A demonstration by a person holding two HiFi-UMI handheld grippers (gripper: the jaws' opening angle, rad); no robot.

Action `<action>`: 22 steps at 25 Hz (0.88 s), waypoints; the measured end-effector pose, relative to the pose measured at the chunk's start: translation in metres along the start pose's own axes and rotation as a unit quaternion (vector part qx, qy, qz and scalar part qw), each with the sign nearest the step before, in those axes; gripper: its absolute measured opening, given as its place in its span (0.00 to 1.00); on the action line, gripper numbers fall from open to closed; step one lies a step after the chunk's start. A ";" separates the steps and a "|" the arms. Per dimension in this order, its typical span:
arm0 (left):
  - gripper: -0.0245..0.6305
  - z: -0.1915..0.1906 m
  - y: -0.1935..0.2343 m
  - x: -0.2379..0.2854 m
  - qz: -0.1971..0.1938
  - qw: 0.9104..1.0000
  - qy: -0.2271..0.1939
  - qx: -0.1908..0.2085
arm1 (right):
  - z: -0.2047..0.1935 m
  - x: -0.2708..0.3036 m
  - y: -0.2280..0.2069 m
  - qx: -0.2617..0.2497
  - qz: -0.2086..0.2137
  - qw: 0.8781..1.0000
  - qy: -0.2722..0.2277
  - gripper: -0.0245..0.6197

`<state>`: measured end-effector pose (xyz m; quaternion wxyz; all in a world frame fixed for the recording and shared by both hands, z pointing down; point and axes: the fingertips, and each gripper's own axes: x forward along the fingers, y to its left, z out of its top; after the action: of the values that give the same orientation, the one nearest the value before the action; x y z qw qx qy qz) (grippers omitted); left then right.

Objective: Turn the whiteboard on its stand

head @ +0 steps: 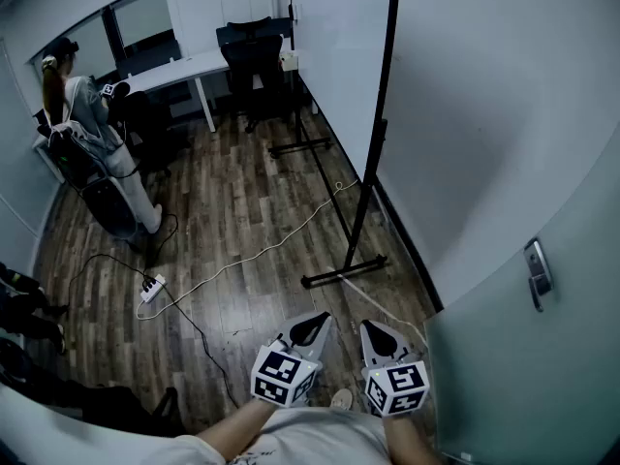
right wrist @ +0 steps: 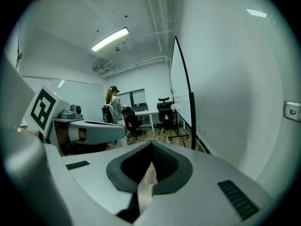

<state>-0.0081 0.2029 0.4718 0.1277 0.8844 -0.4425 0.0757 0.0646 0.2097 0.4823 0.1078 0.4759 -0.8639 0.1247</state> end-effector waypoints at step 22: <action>0.05 -0.004 0.029 -0.028 -0.009 1.000 0.001 -0.003 | -0.002 0.019 0.035 0.016 0.000 1.000 0.000 0.05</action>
<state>-0.0482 0.2093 0.4736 0.1317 0.8880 -0.4343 0.0735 0.0250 0.2129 0.4864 0.1004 0.4777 -0.8617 0.1386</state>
